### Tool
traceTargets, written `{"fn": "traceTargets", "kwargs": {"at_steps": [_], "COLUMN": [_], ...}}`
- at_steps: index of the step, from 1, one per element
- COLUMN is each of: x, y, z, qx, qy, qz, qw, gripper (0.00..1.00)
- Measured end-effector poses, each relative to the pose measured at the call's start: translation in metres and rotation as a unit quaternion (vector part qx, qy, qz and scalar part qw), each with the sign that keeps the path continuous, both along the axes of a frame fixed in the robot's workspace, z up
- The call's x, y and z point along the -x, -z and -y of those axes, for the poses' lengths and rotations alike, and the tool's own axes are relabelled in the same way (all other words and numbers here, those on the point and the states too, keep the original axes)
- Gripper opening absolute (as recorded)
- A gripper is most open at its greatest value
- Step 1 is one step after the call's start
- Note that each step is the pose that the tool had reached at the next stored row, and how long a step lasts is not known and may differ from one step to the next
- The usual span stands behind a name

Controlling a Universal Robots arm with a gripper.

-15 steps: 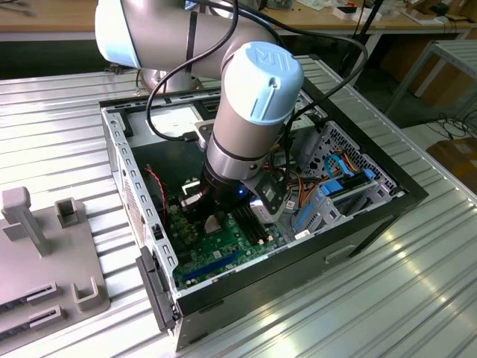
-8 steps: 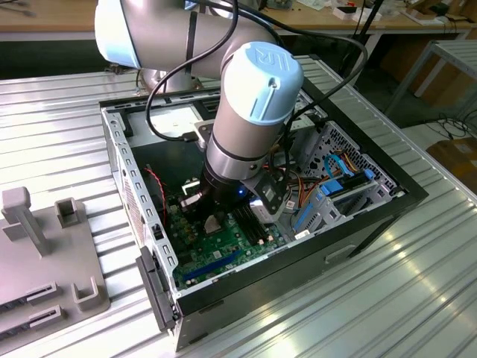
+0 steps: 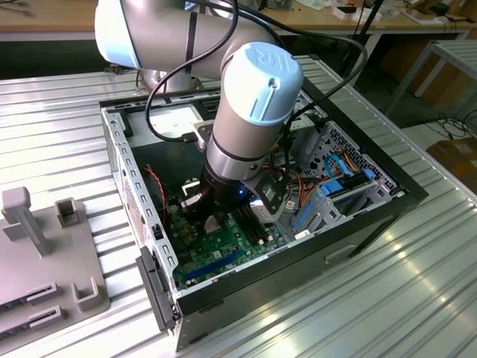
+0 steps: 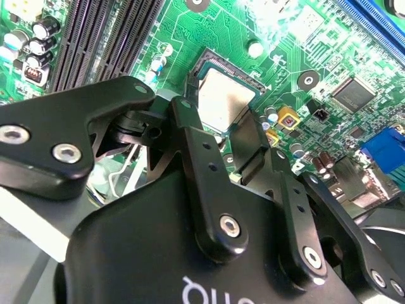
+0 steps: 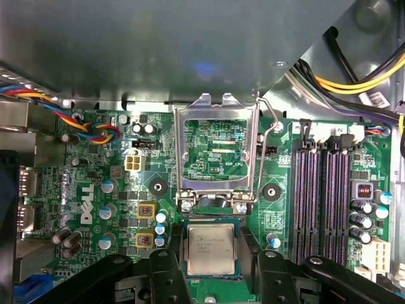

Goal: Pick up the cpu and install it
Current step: 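Place the cpu into insertion slot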

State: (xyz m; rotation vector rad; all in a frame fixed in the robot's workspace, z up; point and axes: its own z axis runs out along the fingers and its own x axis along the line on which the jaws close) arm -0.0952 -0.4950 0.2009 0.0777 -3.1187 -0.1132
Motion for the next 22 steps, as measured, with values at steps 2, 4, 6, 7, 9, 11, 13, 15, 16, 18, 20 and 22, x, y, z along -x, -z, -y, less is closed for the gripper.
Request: {"fn": "traceTargets", "kwargs": {"at_steps": [2,4,6,7,9,11,13,15,16,18,20,22], "x": [0.0,-0.0001,-0.0001,-0.0002,-0.0002,-0.0003,-0.0004,-0.0004,-0.0004,-0.0005,-0.0005,-0.0005], "y": [0.0002,0.0002,0.0003,0.0002,0.0004,0.0006,0.0008,0.0007,0.0007,0.0008,0.0008,0.0008], "z": [0.0,0.0,0.0,0.0,0.0,0.0,0.0,0.0001,0.0001,0.0,0.0,0.0], "qx": [0.0,0.0,0.0,0.0,0.0,0.0,0.0,0.0002,0.0002,0.0001,0.0,0.0], "qy": [-0.003,-0.003,-0.004,-0.005,-0.006,-0.006,-0.007,-0.007,-0.007,-0.007,-0.007,-0.007], "qz": [0.0,0.0,0.0,0.0,0.0,0.0,0.0,-0.0002,-0.0001,0.0,0.0,0.0], "qw": [1.0,0.99999,0.99999,0.99999,0.99998,0.99998,0.99998,0.99998,0.99998,0.99998,0.99998,0.99998], "gripper": [0.47,0.47,0.49,0.55,0.55,0.55,0.55,0.53,0.47,0.44,0.44,0.44]}}
